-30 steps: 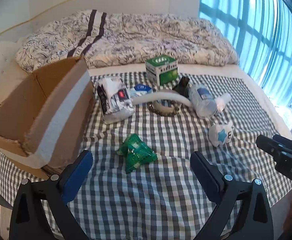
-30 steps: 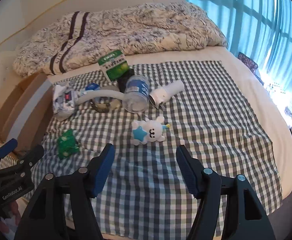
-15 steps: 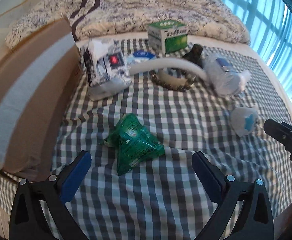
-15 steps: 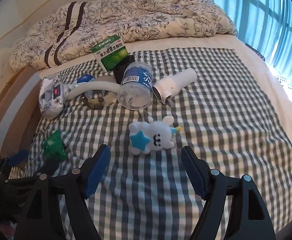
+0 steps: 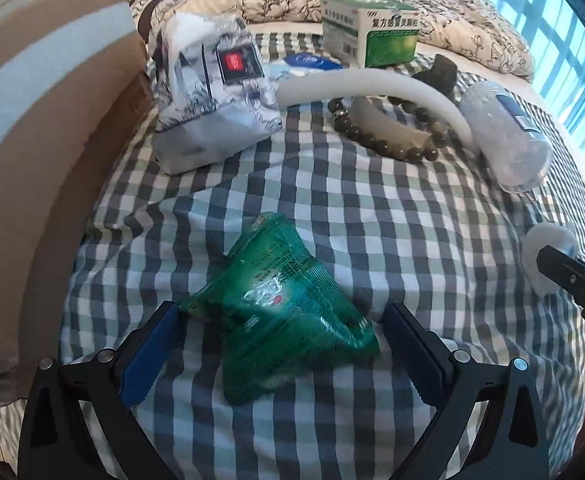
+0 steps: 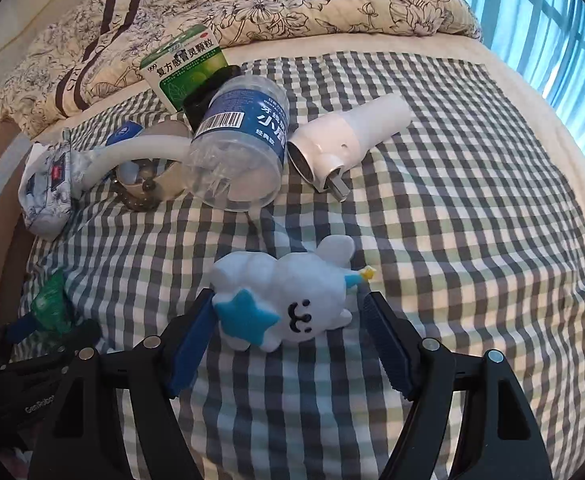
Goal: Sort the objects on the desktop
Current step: 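Grasp the white plush toy with the right tool while the left tool grasps the green packet, then carry both items over the cardboard box and open both tools to drop them, then move both tools back toward the remaining items on the checked cloth, then grasp the floral tissue pack with the left tool while the right tool grasps the floss jar, then carry the tissue pack and floss jar to the box and release both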
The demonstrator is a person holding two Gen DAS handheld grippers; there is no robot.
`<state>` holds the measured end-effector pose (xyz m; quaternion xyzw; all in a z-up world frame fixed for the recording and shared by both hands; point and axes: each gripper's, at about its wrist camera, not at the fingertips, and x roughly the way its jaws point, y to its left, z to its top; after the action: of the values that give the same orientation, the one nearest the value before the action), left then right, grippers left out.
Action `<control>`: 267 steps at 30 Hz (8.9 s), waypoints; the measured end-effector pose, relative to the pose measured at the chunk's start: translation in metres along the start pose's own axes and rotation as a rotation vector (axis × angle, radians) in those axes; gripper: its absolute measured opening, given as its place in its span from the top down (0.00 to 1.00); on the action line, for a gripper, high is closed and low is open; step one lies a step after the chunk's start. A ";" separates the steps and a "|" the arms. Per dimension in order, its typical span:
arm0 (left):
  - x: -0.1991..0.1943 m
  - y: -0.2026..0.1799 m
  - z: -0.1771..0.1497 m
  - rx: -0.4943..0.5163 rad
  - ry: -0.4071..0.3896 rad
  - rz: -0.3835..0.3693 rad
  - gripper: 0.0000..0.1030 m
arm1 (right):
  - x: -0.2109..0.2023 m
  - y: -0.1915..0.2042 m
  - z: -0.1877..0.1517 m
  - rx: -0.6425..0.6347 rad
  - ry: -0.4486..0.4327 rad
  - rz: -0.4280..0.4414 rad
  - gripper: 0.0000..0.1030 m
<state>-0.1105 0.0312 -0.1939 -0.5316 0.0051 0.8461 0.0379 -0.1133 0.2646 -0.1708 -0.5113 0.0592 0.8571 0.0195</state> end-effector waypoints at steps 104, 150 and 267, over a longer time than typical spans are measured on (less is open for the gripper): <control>-0.170 0.207 0.028 -0.205 -0.374 0.127 0.00 | -0.143 0.280 0.058 -0.201 -0.223 0.393 0.04; -0.082 0.004 0.063 -0.014 -0.217 0.036 0.00 | -0.093 0.020 0.032 0.038 -0.165 0.134 0.04; -0.206 0.033 0.012 0.048 -0.412 0.003 0.76 | -0.203 0.088 -0.014 -0.127 -0.327 0.149 0.40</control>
<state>-0.0350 -0.0132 -0.0041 -0.3462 0.0182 0.9367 0.0493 -0.0130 0.1811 0.0084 -0.3595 0.0384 0.9299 -0.0669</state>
